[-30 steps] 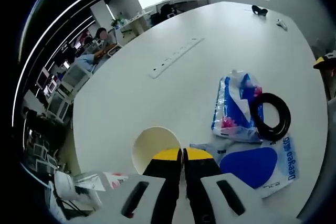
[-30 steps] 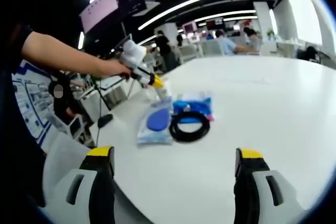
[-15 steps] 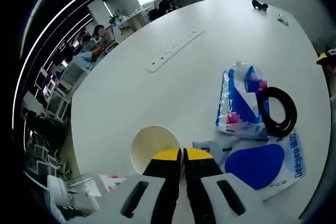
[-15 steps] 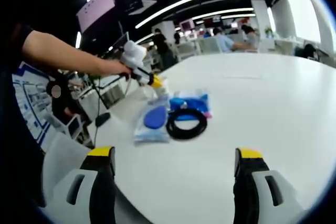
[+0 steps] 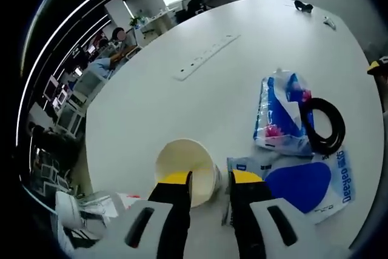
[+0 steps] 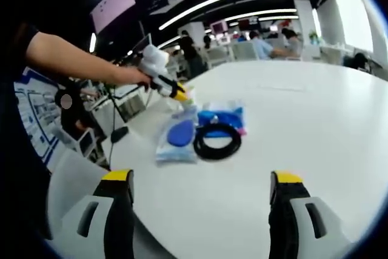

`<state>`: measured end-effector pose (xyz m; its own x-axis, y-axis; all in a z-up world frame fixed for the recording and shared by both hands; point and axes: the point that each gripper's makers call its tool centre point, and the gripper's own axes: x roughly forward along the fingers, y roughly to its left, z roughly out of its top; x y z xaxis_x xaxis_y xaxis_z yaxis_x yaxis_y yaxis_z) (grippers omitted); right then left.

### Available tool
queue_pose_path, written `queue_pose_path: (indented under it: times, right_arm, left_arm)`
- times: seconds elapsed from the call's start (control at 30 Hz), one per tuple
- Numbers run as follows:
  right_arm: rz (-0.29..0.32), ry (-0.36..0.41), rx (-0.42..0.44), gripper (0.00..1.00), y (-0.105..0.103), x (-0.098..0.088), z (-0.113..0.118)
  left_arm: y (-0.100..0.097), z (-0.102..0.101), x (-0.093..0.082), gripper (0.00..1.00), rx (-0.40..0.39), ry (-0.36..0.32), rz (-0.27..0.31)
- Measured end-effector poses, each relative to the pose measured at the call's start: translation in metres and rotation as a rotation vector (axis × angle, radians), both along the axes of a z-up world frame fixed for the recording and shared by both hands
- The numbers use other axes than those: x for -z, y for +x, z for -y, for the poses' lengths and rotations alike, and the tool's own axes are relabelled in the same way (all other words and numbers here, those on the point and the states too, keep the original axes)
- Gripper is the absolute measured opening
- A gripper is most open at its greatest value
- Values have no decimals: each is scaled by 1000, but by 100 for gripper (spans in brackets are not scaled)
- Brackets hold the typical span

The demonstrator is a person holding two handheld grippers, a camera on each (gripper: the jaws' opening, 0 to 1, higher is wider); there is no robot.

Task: Arrange the tabletop items into an orderly group along one side of the table until the central work area is clear of visible clutter.

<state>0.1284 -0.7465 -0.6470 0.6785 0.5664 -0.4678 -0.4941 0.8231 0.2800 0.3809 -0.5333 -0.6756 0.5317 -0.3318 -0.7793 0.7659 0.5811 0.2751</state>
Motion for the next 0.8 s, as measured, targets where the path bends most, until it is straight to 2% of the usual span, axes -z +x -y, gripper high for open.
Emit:
queue_pose_path:
  times: [0.27,0.5,0.8]
  right_arm:
    - [9,2,-22,90,1,-3,-5]
    - [23,-1,-48,90,3,-7,-10]
    - [48,-2,-82,90,8,-15,-17]
  left_arm:
    - [-10,-1,-2,29,-6,-14,17]
    - [-10,2,-17,33,-18,-62,56]
    - [-16,5,-28,32,-15,-75,82]
